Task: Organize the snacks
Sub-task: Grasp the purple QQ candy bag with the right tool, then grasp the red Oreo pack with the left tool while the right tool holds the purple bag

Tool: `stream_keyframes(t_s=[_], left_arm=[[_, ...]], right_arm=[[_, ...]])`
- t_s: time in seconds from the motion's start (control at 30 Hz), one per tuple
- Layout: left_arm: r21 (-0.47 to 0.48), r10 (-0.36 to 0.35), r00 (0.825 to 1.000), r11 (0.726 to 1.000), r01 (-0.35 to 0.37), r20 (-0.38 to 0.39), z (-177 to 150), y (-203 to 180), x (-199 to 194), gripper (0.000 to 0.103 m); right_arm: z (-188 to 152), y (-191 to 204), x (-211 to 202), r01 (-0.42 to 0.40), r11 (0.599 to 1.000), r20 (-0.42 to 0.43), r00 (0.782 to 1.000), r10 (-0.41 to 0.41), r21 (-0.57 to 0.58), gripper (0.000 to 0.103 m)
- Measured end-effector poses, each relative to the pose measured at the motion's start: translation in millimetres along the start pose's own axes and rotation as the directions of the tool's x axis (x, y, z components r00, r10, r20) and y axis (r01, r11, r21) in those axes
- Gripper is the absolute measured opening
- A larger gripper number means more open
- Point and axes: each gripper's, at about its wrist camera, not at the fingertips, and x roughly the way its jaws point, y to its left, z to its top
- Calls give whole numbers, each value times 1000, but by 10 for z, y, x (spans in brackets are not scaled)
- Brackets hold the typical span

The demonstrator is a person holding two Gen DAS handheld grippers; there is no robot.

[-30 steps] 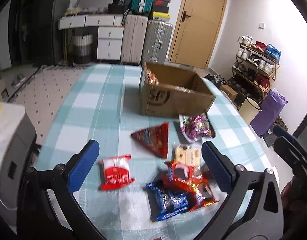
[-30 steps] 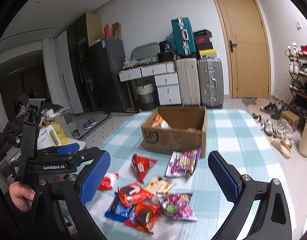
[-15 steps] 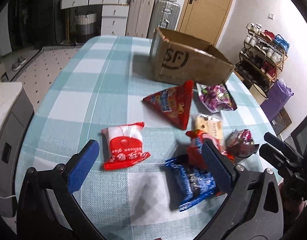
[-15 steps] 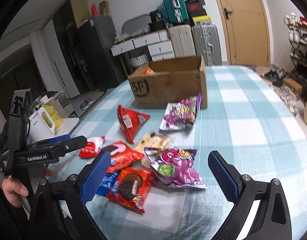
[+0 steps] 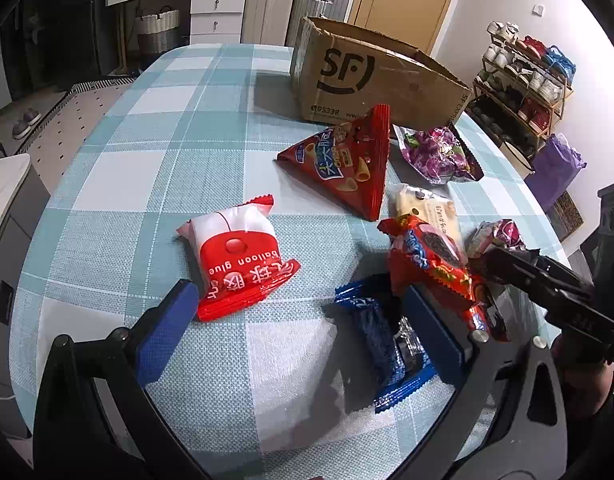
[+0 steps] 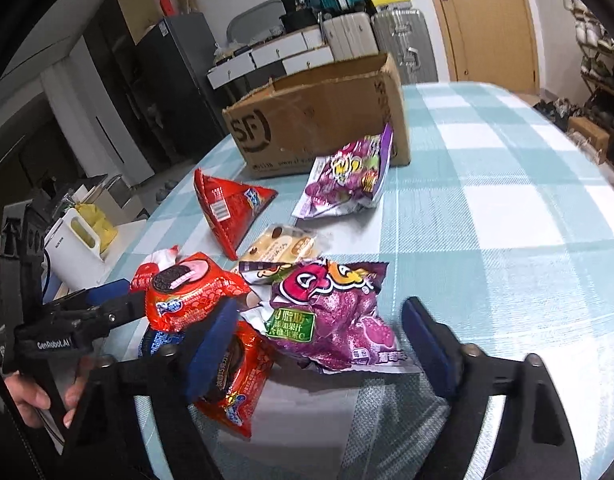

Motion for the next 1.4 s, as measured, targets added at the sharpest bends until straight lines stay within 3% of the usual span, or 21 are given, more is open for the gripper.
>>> stream_keyframes(t_s=[0.13, 0.2, 0.33, 1.0, 1.4], left_arm=[[-7, -6, 1000, 1000, 6, -3, -19, 20, -13, 102], [-12, -8, 1000, 1000, 8, -5, -26, 30, -13, 102], [-16, -8, 1000, 1000, 8, -5, -38, 37, -19, 102], [-15, -5, 1000, 1000, 5, 17, -43, 0, -205, 102], [57, -45, 999, 997, 45, -2, 33, -347, -167, 102]], right_arm=[[-3, -43, 59, -20, 1000, -11, 1000, 20, 24, 64], [-3, -50, 54, -17, 1000, -7, 1000, 17, 21, 49], [-19, -53, 33, -34, 999, -1, 999, 34, 20, 45], [-64, -13, -274, -64, 998, 54, 997, 64, 3, 43], [-87, -30, -435, -69, 998, 86, 994, 69, -2, 43]])
